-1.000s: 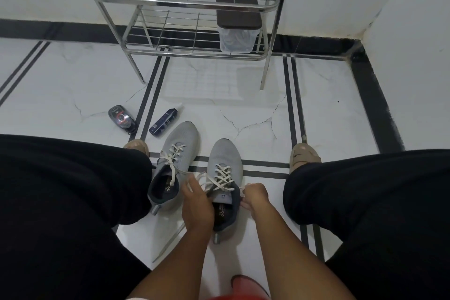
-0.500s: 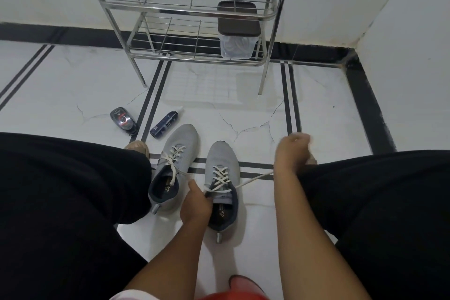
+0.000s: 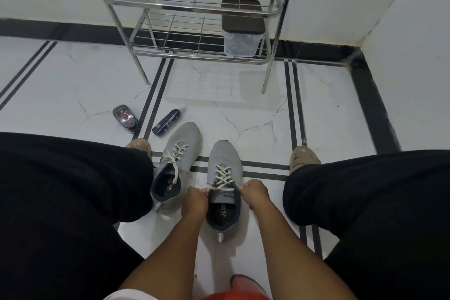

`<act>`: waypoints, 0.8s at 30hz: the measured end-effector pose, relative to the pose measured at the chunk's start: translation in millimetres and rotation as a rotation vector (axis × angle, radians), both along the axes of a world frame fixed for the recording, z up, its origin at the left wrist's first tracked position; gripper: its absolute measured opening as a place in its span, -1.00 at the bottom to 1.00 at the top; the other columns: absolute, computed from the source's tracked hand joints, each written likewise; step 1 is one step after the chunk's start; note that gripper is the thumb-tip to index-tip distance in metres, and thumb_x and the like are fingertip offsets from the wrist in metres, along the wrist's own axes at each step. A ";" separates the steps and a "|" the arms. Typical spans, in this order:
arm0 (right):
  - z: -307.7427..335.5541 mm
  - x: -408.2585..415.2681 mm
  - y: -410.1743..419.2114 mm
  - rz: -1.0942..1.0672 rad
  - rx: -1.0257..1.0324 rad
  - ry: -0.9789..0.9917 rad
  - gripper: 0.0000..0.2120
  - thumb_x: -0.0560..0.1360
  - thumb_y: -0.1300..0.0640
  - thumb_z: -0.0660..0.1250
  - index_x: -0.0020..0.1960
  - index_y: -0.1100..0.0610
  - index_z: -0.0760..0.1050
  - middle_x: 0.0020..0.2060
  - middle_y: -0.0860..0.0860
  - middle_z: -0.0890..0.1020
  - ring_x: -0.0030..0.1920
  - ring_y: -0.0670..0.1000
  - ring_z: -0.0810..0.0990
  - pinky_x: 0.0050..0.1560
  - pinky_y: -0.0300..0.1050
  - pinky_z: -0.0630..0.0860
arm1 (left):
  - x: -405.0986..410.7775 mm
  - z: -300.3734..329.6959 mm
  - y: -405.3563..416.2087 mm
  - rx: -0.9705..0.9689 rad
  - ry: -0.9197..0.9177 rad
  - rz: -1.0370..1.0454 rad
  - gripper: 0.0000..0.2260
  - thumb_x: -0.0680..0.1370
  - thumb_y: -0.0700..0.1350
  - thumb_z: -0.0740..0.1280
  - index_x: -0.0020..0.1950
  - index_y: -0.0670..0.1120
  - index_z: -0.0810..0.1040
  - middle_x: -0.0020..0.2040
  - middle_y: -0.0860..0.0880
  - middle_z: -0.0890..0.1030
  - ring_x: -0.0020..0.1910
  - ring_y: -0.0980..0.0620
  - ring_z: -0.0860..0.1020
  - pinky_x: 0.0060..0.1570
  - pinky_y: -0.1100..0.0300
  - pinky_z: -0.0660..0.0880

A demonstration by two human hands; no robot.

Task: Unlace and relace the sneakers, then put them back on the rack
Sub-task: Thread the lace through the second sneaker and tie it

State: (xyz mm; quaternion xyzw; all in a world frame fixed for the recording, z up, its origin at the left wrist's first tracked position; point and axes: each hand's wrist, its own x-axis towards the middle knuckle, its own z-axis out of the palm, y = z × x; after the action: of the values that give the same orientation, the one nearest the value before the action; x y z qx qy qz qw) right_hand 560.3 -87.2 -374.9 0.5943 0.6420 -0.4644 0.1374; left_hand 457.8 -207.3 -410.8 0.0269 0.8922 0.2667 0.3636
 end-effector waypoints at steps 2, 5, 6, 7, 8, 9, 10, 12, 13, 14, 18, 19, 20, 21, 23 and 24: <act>-0.1 5.9 2.9 -0.145 0.041 -0.072 -0.84 0.55 0.20 0.23 0.06 0.18 0.54 0.01 0.16 0.58 0.02 0.12 0.56 -0.11 -0.15 0.39 | -2.7 0.2 3.4 -0.034 0.024 0.045 -0.73 0.61 -0.10 0.22 0.10 -0.31 0.52 0.07 -0.29 0.60 0.07 -0.27 0.56 -0.13 0.08 0.38; 4.3 14.8 5.7 -0.308 0.019 -0.194 -0.77 0.54 0.21 0.27 0.16 0.28 0.50 0.11 0.19 0.58 0.12 0.20 0.57 -0.10 -0.08 0.41 | -3.0 1.5 1.6 -0.059 0.060 0.086 -0.76 0.59 -0.14 0.23 0.14 -0.28 0.51 0.07 -0.27 0.60 0.06 -0.27 0.57 -0.10 0.02 0.46; 2.0 14.9 6.5 -0.288 0.006 -0.173 -0.77 0.53 0.22 0.26 0.15 0.27 0.50 0.08 0.19 0.58 0.13 0.20 0.57 -0.10 -0.09 0.41 | -2.2 0.6 1.0 -0.052 0.072 0.077 -0.78 0.58 -0.15 0.24 0.12 -0.26 0.52 0.05 -0.26 0.61 0.03 -0.26 0.58 -0.12 0.01 0.47; 1.7 13.5 4.5 -0.236 -0.008 -0.160 -0.81 0.54 0.22 0.24 0.11 0.25 0.50 0.03 0.18 0.59 0.13 0.20 0.57 -0.11 -0.11 0.41 | -1.8 0.6 -0.5 -0.043 0.085 0.058 -0.79 0.57 -0.14 0.23 0.09 -0.25 0.53 0.02 -0.23 0.62 -0.01 -0.23 0.58 -0.14 0.02 0.46; 3.7 12.8 2.3 -0.184 -0.008 -0.161 -0.85 0.54 0.22 0.22 0.07 0.24 0.49 0.00 0.17 0.58 0.13 0.20 0.58 -0.12 -0.12 0.40 | -0.8 1.2 -1.0 -0.029 0.096 0.035 -0.79 0.58 -0.12 0.21 0.06 -0.24 0.53 -0.01 -0.21 0.61 -0.06 -0.20 0.57 -0.17 0.05 0.44; 4.6 11.1 0.3 -0.139 0.009 -0.151 -0.84 0.55 0.21 0.21 0.08 0.23 0.49 0.05 0.17 0.59 0.13 0.19 0.57 -0.10 -0.13 0.40 | 0.1 2.5 -1.1 -0.013 0.104 0.011 -0.77 0.60 -0.10 0.17 0.04 -0.22 0.52 -0.04 -0.16 0.60 -0.09 -0.17 0.54 -0.18 0.08 0.40; 2.4 9.7 -1.4 -0.087 0.027 -0.110 -0.77 0.55 0.19 0.22 0.17 0.20 0.49 0.15 0.15 0.57 0.16 0.18 0.55 -0.06 -0.14 0.41 | 0.9 4.1 -2.3 -0.002 0.106 -0.015 -0.76 0.62 -0.07 0.14 0.03 -0.19 0.51 -0.06 -0.12 0.57 -0.09 -0.15 0.52 -0.16 0.11 0.37; 1.5 6.3 -6.7 -0.009 0.018 0.035 -0.64 0.54 0.13 0.25 0.32 0.09 0.46 0.27 0.07 0.52 0.23 0.13 0.51 0.07 -0.17 0.44 | 3.4 4.8 -4.4 0.024 0.099 -0.075 -0.77 0.63 -0.01 0.15 -0.01 -0.13 0.49 -0.08 -0.09 0.55 -0.08 -0.12 0.51 -0.15 0.14 0.34; 2.2 4.8 -8.7 0.029 0.015 0.068 -0.66 0.54 0.11 0.25 0.31 0.06 0.49 0.26 0.06 0.54 0.22 0.11 0.51 0.12 -0.16 0.46 | 4.1 3.1 -5.6 0.039 0.088 -0.089 -0.80 0.62 0.00 0.17 -0.05 -0.10 0.48 -0.10 -0.08 0.56 -0.10 -0.10 0.51 -0.16 0.15 0.34; 1.3 3.1 -9.2 0.067 0.017 0.067 -0.72 0.56 0.09 0.25 0.24 0.06 0.53 0.22 0.07 0.57 0.18 0.11 0.53 0.12 -0.15 0.47 | 4.2 0.9 -6.7 0.056 0.076 -0.088 -0.81 0.61 0.00 0.20 -0.10 -0.08 0.45 -0.14 -0.07 0.55 -0.13 -0.08 0.50 -0.17 0.15 0.34; -4.7 3.7 -6.9 0.071 0.052 0.005 -0.82 0.57 0.05 0.25 0.02 0.11 0.58 0.03 0.09 0.63 -0.07 0.07 0.52 -0.09 -0.18 0.43 | 1.1 -5.4 -5.7 0.091 0.046 -0.004 -0.74 0.60 -0.05 0.22 -0.28 -0.04 0.31 -0.24 -0.07 0.48 -0.22 -0.07 0.43 -0.19 0.12 0.33; -5.2 3.5 -6.4 0.056 0.058 -0.022 -0.82 0.56 0.03 0.26 -0.01 0.10 0.58 0.01 0.08 0.63 -0.08 0.08 0.52 -0.11 -0.18 0.41 | 0.1 -5.1 -4.3 0.082 0.044 0.034 -0.73 0.60 -0.06 0.21 -0.29 -0.04 0.30 -0.24 -0.09 0.48 -0.23 -0.06 0.42 -0.19 0.12 0.33; -6.5 2.9 -6.7 0.048 0.061 -0.045 -0.83 0.56 0.02 0.27 -0.03 0.09 0.57 0.00 0.08 0.63 -0.07 0.09 0.54 -0.13 -0.17 0.41 | -1.2 -5.2 -3.3 0.071 0.044 0.063 -0.74 0.60 -0.07 0.20 -0.28 -0.06 0.30 -0.22 -0.11 0.49 -0.22 -0.07 0.42 -0.17 0.12 0.33; -6.3 2.0 -7.4 0.046 0.064 -0.058 -0.85 0.55 0.03 0.27 -0.06 0.08 0.56 -0.02 0.07 0.62 -0.06 0.09 0.55 -0.14 -0.17 0.41 | -2.0 -5.5 -3.1 0.058 0.035 0.081 -0.76 0.61 -0.07 0.20 -0.25 -0.08 0.32 -0.18 -0.14 0.52 -0.20 -0.09 0.45 -0.16 0.11 0.35; -7.1 -0.2 -8.4 0.058 0.058 -0.073 -0.87 0.54 0.06 0.27 -0.16 0.06 0.50 -0.09 0.06 0.59 -0.10 0.09 0.54 -0.16 -0.18 0.41 | -3.5 -7.1 -3.5 0.038 0.006 0.087 -0.80 0.61 -0.05 0.19 -0.16 -0.12 0.41 -0.07 -0.18 0.58 -0.09 -0.16 0.53 -0.11 0.09 0.39; -7.7 -0.8 -8.4 0.064 0.052 -0.081 -0.85 0.53 0.09 0.26 -0.20 0.06 0.48 -0.12 0.06 0.57 -0.12 0.09 0.52 -0.17 -0.19 0.40 | -4.4 -7.9 -3.8 0.030 0.000 0.075 -0.80 0.61 -0.04 0.19 -0.11 -0.14 0.45 -0.03 -0.19 0.59 -0.03 -0.19 0.55 -0.09 0.09 0.41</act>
State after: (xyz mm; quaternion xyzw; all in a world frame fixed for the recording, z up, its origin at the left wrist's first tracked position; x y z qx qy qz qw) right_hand 559.5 -95.6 -382.7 0.5953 0.6664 -0.4184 0.1624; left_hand 453.4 -211.1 -418.8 -0.0010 0.8884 0.2933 0.3531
